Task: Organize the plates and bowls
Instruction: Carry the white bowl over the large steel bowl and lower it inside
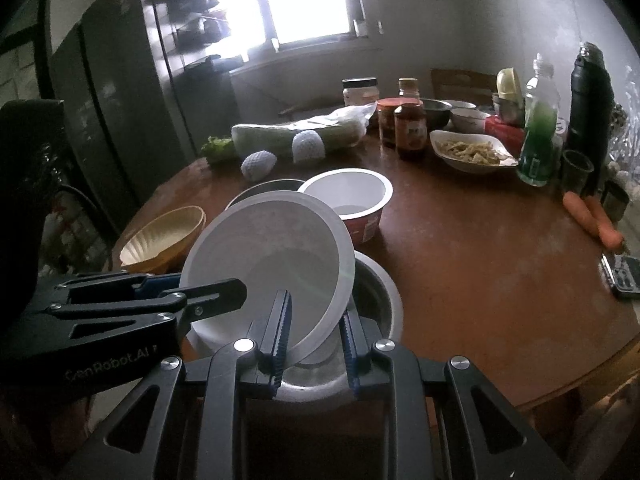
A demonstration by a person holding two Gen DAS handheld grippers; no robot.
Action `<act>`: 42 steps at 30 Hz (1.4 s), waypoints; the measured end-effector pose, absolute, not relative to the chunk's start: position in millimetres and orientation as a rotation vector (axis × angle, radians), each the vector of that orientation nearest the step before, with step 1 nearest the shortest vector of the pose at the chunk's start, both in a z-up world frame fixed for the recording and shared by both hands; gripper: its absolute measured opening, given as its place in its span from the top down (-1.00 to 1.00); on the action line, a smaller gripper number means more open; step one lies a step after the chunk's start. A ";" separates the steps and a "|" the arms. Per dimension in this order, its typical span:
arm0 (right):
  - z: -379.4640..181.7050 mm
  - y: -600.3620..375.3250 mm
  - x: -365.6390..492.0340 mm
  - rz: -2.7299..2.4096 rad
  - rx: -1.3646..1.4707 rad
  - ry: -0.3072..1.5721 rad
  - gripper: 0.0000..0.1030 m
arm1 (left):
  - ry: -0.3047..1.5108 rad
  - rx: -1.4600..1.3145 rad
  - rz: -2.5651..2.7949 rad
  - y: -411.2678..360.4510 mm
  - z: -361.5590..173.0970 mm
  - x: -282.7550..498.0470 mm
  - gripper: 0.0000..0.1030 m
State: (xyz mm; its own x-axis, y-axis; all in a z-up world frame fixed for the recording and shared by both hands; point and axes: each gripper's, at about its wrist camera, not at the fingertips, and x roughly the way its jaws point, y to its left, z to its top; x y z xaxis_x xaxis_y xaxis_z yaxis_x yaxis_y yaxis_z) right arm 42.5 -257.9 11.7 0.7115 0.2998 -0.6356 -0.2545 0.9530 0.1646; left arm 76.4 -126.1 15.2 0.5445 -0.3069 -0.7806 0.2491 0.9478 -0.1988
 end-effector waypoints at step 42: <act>-17.8 -263.3 57.1 0.245 0.008 0.747 0.50 | 1.025 0.017 -0.260 -146.0 -19.6 92.7 0.45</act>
